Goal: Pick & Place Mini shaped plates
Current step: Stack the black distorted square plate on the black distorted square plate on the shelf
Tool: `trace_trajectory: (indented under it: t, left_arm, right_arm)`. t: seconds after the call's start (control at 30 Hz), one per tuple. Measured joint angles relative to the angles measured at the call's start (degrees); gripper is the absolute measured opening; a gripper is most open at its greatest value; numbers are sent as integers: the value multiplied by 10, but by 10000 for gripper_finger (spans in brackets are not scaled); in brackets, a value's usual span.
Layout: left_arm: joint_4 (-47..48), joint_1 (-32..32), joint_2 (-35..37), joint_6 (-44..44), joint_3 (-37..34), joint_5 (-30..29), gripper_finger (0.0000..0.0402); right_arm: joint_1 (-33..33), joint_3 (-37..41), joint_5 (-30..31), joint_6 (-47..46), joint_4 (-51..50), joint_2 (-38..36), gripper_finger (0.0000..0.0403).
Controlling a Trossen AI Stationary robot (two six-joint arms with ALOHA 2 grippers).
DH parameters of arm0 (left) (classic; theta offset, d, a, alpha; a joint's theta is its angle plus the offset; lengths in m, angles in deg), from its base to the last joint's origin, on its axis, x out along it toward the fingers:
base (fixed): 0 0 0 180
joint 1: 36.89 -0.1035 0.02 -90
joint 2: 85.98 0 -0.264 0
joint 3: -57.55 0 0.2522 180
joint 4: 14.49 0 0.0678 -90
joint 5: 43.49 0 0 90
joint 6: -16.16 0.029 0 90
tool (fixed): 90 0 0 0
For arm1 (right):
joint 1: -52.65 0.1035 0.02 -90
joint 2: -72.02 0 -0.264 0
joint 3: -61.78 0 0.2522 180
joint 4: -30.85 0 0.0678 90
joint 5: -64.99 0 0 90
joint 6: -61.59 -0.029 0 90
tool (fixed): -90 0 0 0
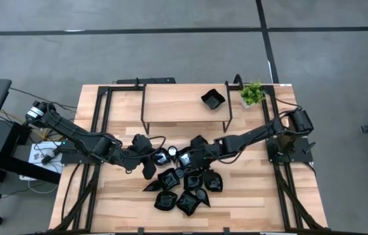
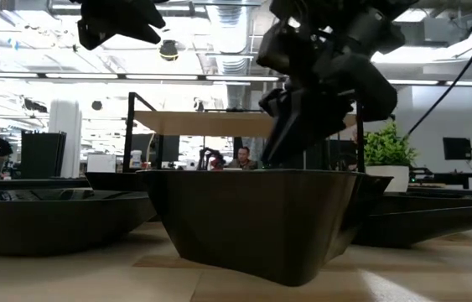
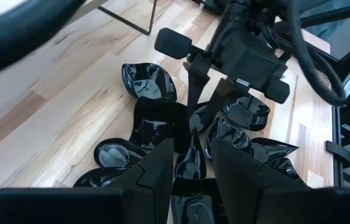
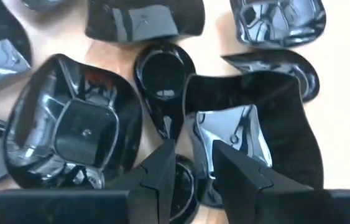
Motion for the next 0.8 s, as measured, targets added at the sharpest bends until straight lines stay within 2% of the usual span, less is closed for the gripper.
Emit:
trace_trajectory:
  t: [0.8]
  left_arm:
    - [-1, 0, 0, 0, 0, 0, 113]
  right_arm:
    - [-3, -3, 2, 12, -19, 0, 102]
